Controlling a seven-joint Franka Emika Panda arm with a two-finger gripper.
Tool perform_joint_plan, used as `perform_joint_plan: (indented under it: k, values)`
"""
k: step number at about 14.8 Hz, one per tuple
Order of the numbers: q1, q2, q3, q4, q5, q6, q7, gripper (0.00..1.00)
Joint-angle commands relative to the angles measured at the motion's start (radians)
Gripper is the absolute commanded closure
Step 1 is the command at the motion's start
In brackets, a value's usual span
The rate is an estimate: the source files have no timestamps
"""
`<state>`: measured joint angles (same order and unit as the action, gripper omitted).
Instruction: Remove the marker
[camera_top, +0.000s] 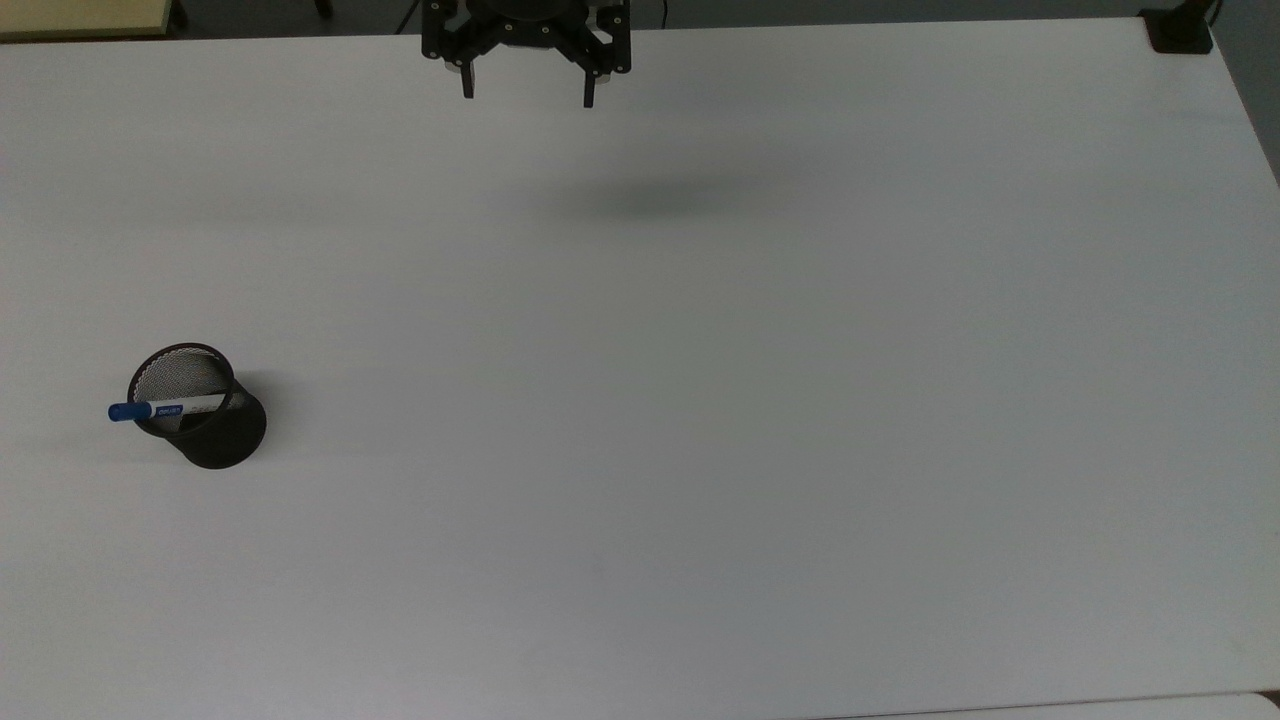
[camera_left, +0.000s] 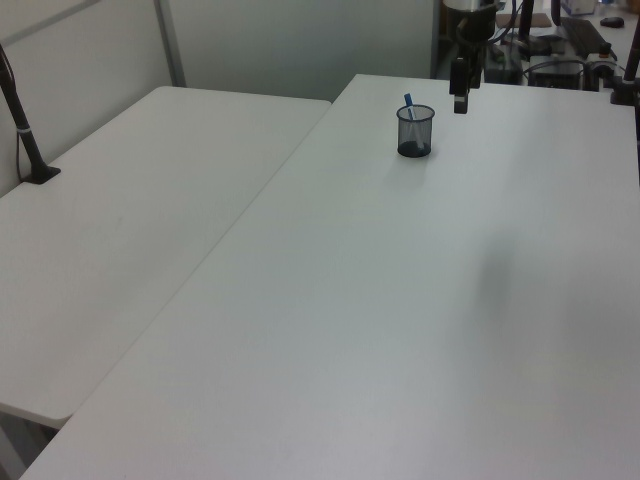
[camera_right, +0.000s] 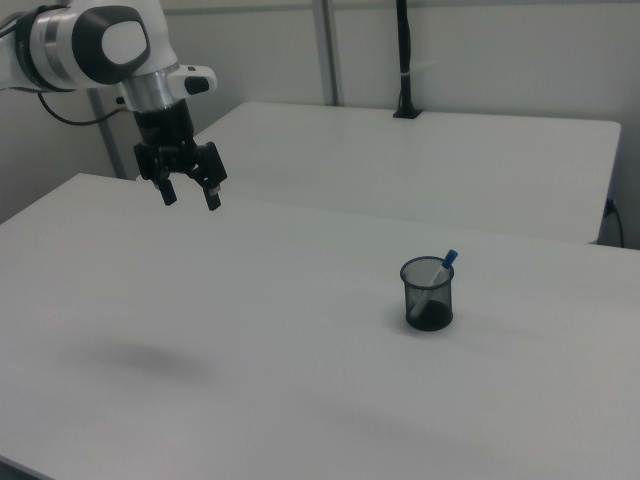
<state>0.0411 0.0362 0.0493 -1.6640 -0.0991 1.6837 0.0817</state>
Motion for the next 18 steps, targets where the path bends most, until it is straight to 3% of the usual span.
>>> perform_joint_plan:
  k: [1, 12, 18]
  values:
    - [-0.001, -0.013, -0.003, -0.019, 0.015, 0.002, 0.012, 0.0]
    - [-0.009, 0.004, -0.009, -0.017, 0.006, 0.046, 0.001, 0.0]
    - [-0.111, 0.068, -0.011, -0.014, -0.001, 0.213, 0.001, 0.0]
